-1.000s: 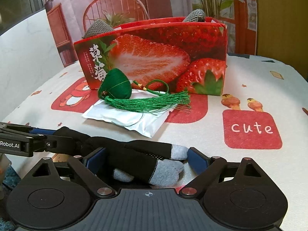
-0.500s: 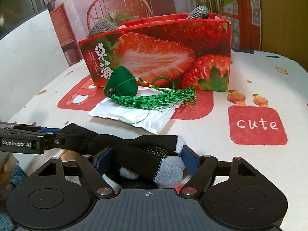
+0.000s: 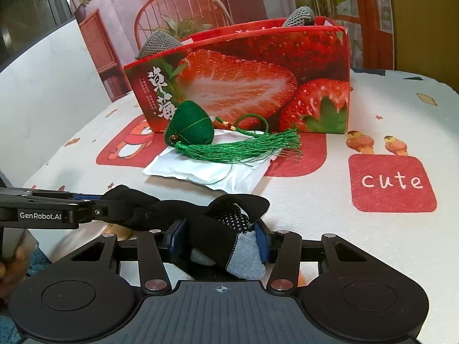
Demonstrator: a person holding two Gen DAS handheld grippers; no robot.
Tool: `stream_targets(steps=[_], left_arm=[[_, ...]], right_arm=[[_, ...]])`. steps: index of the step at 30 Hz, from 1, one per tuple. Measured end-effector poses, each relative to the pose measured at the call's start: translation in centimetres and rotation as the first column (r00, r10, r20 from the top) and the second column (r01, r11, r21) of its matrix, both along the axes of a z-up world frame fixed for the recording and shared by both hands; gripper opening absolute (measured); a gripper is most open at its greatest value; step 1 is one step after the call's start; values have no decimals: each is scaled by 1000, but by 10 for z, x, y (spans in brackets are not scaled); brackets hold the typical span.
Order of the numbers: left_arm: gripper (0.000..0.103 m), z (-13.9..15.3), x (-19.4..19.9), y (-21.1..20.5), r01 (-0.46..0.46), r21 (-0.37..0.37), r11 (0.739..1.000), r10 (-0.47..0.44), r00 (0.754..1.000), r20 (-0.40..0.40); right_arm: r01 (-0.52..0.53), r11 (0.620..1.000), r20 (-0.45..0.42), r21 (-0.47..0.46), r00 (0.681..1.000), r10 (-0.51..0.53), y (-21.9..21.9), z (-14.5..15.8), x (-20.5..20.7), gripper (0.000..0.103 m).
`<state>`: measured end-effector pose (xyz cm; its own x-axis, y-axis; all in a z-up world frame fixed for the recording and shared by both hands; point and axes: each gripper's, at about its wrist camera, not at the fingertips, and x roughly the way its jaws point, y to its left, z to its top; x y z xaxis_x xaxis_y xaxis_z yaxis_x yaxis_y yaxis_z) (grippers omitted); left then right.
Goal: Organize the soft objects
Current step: 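Close the left tool on the black glove while the right tool grips its other end, then lift the black glove with both tools and carry it over the box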
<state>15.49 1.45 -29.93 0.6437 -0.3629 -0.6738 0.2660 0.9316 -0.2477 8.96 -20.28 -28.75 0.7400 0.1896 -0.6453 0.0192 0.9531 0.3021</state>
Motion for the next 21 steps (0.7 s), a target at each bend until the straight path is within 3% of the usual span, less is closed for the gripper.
stream_targets(steps=[11, 14, 21], left_arm=[[38, 0, 0, 0, -3, -2, 1000, 3, 1000, 5], [29, 1, -1, -1, 19, 3, 1000, -19, 1000, 13], [21, 9, -8, -8, 51, 12, 999, -52, 997, 60]], right_arm=[[6, 999, -1, 31, 1000, -6, -3, 0, -1, 27], [4, 999, 5, 33, 1000, -4, -3, 0, -2, 24], [21, 998, 54, 66, 998, -24, -8, 6, -6, 21]])
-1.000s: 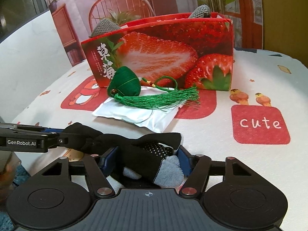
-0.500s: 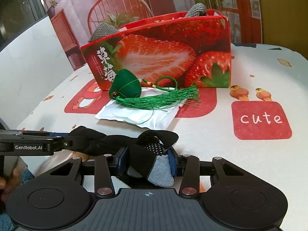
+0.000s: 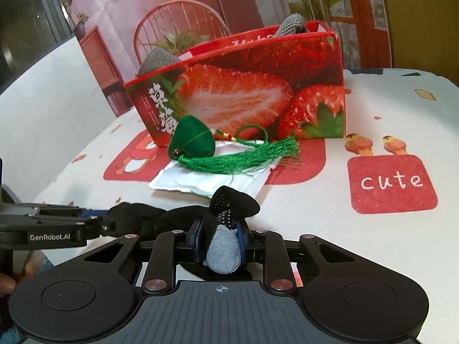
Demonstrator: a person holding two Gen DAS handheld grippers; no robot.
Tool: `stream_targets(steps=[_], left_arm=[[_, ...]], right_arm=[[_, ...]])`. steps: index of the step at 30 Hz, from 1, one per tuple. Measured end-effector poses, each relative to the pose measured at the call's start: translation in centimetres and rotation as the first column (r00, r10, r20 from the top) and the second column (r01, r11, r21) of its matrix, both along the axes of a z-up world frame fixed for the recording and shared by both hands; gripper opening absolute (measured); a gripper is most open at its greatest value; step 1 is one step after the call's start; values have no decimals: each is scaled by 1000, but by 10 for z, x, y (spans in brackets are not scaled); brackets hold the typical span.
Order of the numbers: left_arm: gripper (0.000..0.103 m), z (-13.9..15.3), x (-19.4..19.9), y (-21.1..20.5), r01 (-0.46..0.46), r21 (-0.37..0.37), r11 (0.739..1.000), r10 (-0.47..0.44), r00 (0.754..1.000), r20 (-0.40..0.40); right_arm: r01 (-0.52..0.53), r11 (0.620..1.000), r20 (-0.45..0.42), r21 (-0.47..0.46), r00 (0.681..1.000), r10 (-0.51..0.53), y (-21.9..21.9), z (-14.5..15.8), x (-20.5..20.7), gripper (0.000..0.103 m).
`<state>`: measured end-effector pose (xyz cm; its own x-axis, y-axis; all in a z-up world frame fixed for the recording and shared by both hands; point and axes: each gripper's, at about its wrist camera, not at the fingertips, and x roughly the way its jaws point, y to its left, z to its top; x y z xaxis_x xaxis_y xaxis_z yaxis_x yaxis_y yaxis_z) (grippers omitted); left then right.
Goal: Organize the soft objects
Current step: 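Lift the black glove with both tools and carry it over the box, then lower the glove into the box and open both tools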
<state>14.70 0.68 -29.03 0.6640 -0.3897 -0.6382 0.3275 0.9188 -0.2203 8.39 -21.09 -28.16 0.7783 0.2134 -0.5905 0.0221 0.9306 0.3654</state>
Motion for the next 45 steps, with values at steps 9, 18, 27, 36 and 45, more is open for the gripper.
stream_targets(steps=[9, 18, 27, 36, 45], left_arm=[[21, 52, 3, -2, 50, -30, 998, -45, 987, 154], [21, 132, 51, -10, 61, -35, 998, -49, 963, 265], [21, 170, 135, -29, 36, -3, 999, -34, 962, 270], [21, 146, 213, -22, -25, -17, 1000, 27, 992, 120], [22, 119, 251, -16, -39, -5, 999, 39, 999, 32]], right_arm=[[29, 999, 134, 20, 990, -31, -14, 37, -1, 21], [33, 999, 268, 29, 963, -40, -44, 110, 43, 21], [50, 998, 281, -36, 959, -38, -69, 157, 134, 21], [80, 994, 141, -75, 988, -69, -80, 132, 223, 21], [65, 990, 20, -126, 998, -63, -76, 103, 270, 21]])
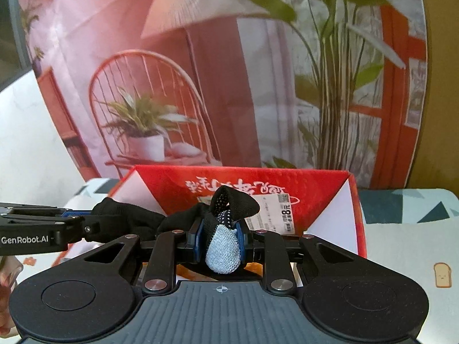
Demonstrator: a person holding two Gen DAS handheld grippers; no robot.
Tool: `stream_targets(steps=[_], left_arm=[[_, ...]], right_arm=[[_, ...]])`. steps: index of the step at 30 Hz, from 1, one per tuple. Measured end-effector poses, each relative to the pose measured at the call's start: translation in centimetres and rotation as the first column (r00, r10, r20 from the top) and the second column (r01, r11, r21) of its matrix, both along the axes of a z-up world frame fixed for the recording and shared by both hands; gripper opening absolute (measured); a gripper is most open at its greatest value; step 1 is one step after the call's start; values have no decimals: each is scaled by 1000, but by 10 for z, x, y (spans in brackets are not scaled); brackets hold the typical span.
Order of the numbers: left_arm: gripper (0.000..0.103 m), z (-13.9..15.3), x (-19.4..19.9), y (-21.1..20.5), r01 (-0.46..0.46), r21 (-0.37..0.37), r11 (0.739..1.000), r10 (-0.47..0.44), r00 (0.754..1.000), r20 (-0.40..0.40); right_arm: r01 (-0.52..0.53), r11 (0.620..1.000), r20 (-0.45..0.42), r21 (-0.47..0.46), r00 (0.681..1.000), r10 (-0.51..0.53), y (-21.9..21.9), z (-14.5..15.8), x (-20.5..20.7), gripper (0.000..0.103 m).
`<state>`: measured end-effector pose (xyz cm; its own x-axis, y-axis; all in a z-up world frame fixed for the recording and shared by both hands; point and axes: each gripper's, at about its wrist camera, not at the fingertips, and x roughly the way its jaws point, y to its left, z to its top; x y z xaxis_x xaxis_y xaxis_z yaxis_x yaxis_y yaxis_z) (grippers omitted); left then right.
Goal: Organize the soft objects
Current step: 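Lower the glove into the box and open both tools, then close the left tool on the green tasselled pouch while the right tool grips it too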
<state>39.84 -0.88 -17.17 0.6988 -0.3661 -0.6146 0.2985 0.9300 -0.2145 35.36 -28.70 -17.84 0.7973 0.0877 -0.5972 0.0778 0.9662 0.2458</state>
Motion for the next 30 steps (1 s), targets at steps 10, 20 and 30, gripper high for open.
stream_targets(steps=[10, 20, 30], left_arm=[[59, 1, 6, -5, 44, 33, 998, -45, 998, 32], [59, 22, -65, 13, 71, 13, 997, -73, 987, 143], [58, -11, -134, 21, 60, -34, 998, -56, 992, 110]], right_arm=[[60, 998, -46, -31, 997, -61, -9, -8, 8, 45], [42, 999, 121, -17, 992, -40, 0, 17, -57, 52], [21, 999, 233, -25, 972, -14, 20, 16, -135, 52]])
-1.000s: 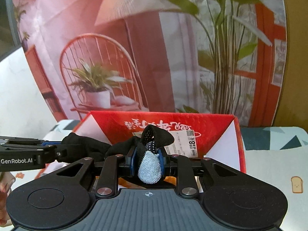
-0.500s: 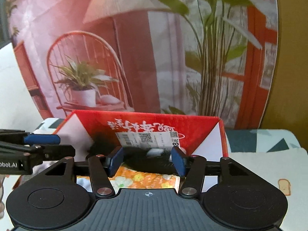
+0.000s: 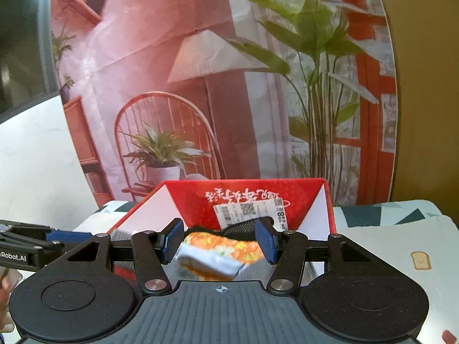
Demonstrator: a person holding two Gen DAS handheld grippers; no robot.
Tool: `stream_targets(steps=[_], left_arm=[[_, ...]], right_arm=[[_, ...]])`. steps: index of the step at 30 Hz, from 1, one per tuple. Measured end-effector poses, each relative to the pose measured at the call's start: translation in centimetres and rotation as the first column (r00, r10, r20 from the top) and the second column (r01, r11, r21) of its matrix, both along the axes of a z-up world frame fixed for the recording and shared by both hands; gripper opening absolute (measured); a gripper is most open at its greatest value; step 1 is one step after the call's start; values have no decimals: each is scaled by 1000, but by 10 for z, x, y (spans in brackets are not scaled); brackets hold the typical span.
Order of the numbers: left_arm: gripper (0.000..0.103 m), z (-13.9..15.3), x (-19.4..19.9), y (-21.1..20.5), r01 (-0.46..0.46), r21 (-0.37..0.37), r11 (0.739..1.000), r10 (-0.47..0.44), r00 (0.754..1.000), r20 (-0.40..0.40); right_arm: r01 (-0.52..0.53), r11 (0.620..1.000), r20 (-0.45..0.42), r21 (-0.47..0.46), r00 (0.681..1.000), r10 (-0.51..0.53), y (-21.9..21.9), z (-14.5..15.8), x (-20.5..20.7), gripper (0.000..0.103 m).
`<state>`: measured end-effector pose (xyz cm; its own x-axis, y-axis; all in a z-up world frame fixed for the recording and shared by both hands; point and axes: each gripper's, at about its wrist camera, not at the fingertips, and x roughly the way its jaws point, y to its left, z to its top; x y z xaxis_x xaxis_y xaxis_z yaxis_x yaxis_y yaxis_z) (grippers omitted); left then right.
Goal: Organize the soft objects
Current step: 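Close the left tool on the green tasselled pouch while the right tool grips it too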
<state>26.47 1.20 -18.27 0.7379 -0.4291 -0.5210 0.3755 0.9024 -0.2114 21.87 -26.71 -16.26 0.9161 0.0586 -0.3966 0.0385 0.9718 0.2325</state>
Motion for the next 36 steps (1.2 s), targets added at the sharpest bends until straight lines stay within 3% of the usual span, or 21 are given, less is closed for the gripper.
stream_targets(steps=[6, 9, 15, 28, 36], left_arm=[[57, -30, -7, -8, 16, -29, 999, -18, 997, -76], [56, -47, -8, -11, 19, -28, 999, -22, 993, -114], [53, -71, -3, -5, 6, -36, 999, -12, 984, -179], [50, -87, 20, 15, -22, -107, 994, -6, 969, -248], [50, -102, 43, 13, 8, -256, 967, -91, 945, -314]], right_arm=[[2, 998, -60, 57, 998, 1, 0, -31, -28, 53], [-16, 1000, -78, 16, 997, 17, 10, -43, -37, 52], [-38, 998, -151, 45, 987, 44, 21, -69, -43, 52], [-216, 976, -267, 22, 940, 214, 70, -103, -23, 52], [-288, 957, -303, -21, 914, 268, 88, -114, -4, 52]])
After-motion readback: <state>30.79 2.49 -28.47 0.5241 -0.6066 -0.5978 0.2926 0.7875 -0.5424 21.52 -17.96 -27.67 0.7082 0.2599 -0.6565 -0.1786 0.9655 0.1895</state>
